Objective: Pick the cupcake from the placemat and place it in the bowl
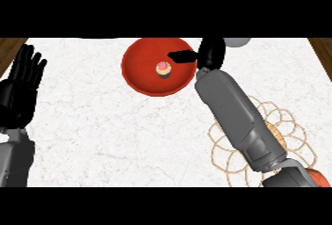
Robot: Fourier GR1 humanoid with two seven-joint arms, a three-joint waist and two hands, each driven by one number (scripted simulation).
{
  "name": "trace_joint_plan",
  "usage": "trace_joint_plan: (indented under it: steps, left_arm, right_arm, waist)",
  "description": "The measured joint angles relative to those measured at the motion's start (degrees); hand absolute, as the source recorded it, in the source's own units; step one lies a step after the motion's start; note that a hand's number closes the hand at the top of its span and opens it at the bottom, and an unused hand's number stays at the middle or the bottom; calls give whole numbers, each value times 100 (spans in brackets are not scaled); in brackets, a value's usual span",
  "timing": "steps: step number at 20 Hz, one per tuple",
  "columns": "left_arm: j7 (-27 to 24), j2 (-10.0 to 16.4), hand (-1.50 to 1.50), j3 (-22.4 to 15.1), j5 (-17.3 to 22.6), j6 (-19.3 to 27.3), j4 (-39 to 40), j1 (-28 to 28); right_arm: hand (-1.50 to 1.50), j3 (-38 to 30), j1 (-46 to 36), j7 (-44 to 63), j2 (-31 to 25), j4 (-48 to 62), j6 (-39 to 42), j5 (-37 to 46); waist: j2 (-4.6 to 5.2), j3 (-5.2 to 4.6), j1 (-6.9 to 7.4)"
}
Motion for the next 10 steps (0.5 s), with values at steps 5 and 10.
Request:
trace_joint_plan:
  steps: [5, 10]
  left_arm:
    - [-139, 96, 0, 156, 22, -41, 157, 80]
    - [-60, 93, 0, 186, 23, 4, 57, 146]
  right_arm:
    - [-150, -305, 443, -233, -208, -480, -299, -215]
    - [-150, -545, 1316, -594, -647, -1531, 62, -652]
  waist:
    - [-43, -3, -167]
    - [-72, -2, -259]
